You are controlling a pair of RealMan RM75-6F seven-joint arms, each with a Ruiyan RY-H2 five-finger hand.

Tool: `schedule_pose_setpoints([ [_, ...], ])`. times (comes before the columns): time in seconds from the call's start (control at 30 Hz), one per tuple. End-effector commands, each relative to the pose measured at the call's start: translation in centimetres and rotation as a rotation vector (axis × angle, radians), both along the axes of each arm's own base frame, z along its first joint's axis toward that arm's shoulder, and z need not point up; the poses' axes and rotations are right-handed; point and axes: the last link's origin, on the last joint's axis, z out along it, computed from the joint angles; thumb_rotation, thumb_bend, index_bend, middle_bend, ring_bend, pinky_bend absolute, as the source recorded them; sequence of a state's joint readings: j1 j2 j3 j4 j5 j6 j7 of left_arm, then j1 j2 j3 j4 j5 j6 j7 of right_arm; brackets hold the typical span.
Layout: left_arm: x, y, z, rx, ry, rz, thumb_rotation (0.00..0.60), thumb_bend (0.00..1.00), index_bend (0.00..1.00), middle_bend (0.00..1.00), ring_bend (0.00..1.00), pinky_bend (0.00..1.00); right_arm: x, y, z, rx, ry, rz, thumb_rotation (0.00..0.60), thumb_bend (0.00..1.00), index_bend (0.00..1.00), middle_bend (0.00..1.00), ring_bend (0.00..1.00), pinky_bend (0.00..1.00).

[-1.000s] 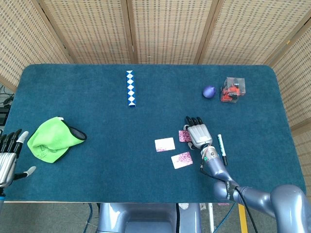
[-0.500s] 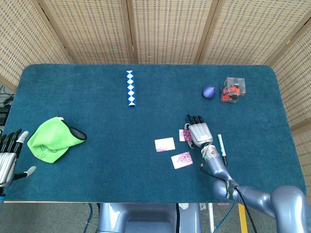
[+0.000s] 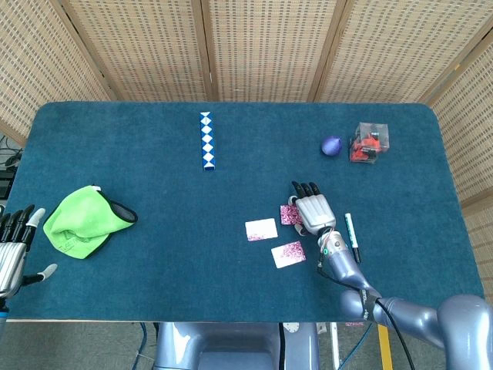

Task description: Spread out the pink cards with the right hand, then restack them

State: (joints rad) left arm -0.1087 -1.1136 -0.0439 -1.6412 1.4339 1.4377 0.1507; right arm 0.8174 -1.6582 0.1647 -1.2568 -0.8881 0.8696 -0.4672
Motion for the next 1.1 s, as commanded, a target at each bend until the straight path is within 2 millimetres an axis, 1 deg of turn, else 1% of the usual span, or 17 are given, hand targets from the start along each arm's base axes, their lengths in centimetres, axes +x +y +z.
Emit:
schedule_pose_setpoints([
  [0.03, 0.0, 0.0, 0.0, -0.001, 0.000, 0.000, 0.600, 0.00, 0.00, 0.00, 0.00, 0.00, 0.5, 1.1, 0.6, 0.009, 0.003, 0.056, 0.600, 0.36, 0.53, 0.00, 0.00, 0.00],
  [0.1, 0.0, 0.0, 0.0, -0.002, 0.000, 0.000, 0.600, 0.00, 0.00, 0.00, 0.00, 0.00, 0.8, 2.4, 0.8, 0.024, 0.010, 0.099, 0.600, 0.36, 0.53, 0.00, 0.00, 0.00],
  [0.2, 0.0, 0.0, 0.0, -0.002, -0.001, -0.001, 0.600, 0.00, 0.00, 0.00, 0.00, 0.00, 0.7, 3.6, 0.9, 0.044, 0.016, 0.116, 0.600, 0.36, 0.53, 0.01, 0.00, 0.00],
  [0.43, 0.0, -0.1, 0.0, -0.007, 0.000, -0.001, 0.600, 0.00, 0.00, 0.00, 0.00, 0.00, 0.1, 7.8, 0.9, 0.103, 0.051, 0.172, 0.600, 0.36, 0.53, 0.01, 0.00, 0.00],
  [0.57, 0.0, -0.1, 0.0, -0.009, 0.000, -0.002, 0.600, 0.00, 0.00, 0.00, 0.00, 0.00, 0.0, 9.4, 0.5, 0.116, 0.073, 0.206, 0.600, 0.36, 0.53, 0.01, 0.00, 0.00],
  [0.67, 0.0, -0.1, 0.0, -0.009, 0.000, -0.002, 0.600, 0.00, 0.00, 0.00, 0.00, 0.00, -0.1, 10.0, 0.2, 0.123, 0.083, 0.222, 0.600, 0.36, 0.53, 0.01, 0.00, 0.00],
  [0.77, 0.0, -0.1, 0.0, -0.009, -0.001, -0.002, 0.600, 0.00, 0.00, 0.00, 0.00, 0.00, 0.0, 10.2, 0.1, 0.117, 0.083, 0.237, 0.600, 0.36, 0.53, 0.01, 0.00, 0.00],
  [0.9, 0.0, -0.1, 0.0, -0.009, -0.002, -0.001, 0.600, 0.00, 0.00, 0.00, 0.00, 0.00, 0.0, 10.0, 0.0, 0.113, 0.085, 0.238, 0.600, 0.36, 0.53, 0.01, 0.00, 0.00],
  [1.1, 0.0, -0.1, 0.0, -0.010, -0.003, -0.001, 0.600, 0.00, 0.00, 0.00, 0.00, 0.00, 0.3, 9.2, -0.5, 0.114, 0.108, 0.237, 0.600, 0.36, 0.53, 0.01, 0.00, 0.00],
])
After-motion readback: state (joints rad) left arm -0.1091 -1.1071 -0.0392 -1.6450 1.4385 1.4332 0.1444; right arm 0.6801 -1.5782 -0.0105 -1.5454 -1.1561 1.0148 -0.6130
